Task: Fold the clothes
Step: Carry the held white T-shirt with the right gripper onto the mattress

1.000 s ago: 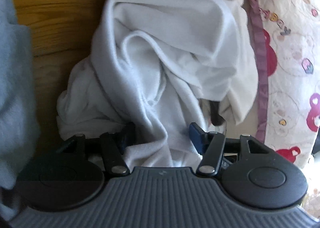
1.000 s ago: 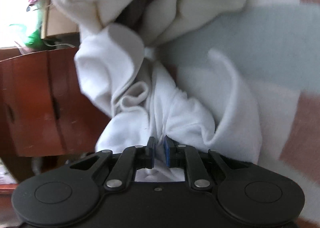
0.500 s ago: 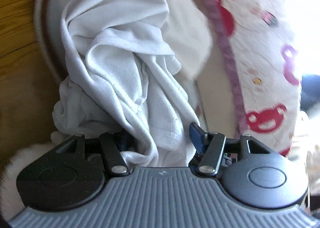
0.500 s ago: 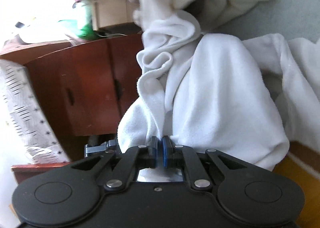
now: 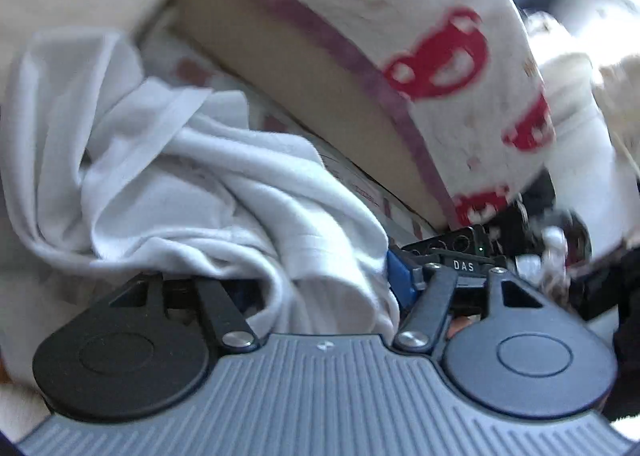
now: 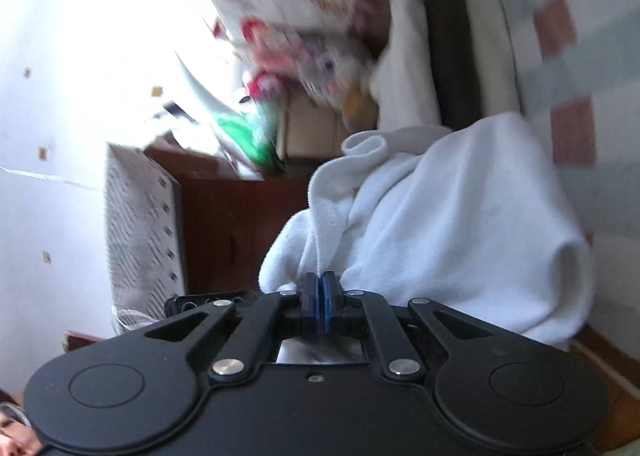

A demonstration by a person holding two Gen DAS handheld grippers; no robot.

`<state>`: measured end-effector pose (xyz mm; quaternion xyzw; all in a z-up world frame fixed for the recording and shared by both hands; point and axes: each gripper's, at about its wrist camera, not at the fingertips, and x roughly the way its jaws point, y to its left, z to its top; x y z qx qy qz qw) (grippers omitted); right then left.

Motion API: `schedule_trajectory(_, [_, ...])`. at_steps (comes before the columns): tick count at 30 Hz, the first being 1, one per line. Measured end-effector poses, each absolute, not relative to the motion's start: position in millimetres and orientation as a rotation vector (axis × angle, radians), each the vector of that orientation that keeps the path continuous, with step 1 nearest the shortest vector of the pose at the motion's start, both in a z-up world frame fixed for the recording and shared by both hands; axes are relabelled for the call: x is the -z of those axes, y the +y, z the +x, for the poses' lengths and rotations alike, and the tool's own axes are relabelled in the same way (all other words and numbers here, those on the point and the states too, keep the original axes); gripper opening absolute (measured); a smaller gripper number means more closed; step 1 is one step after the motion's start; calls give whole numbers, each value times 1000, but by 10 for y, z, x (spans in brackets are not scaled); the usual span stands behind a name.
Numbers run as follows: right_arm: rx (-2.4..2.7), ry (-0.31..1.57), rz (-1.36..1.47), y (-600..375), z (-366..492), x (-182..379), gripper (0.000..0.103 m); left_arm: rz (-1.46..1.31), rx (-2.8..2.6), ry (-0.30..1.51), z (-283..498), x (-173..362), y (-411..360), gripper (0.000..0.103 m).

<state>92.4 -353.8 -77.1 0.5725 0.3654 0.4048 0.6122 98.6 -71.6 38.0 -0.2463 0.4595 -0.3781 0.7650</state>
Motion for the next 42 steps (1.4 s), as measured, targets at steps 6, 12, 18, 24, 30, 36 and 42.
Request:
schedule_trajectory(6, [-826,581,1365,-4511,619,338,7,-289,1069,846,1142,-1034,-1776,65])
schedule_trajectory(12, [-639,423,1375,-4967,289,153,6,-182,1197,734,1168,-968,-2474,65])
schedule_trajectory(18, [160,627,836,-5144,223,631,28,117,784,944,1621,198,-3112,61])
schedule_trajectory(24, [265,771,545,-4961,159,1041,43,177,696,858,1593,616,-2920,63])
schedule_trajectory(30, [171,827,505,-4778,242,1227,52,194,665,914,1776,640,-2548,62])
schedule_trajectory(36, [122,920,378,-4499,378,1333,63,133,664,969,1967,847,-2333,61])
schedule_trajectory(42, [85,1009,253,-4236,505,1444,65,125,715,985,1974,1091,-2400,61])
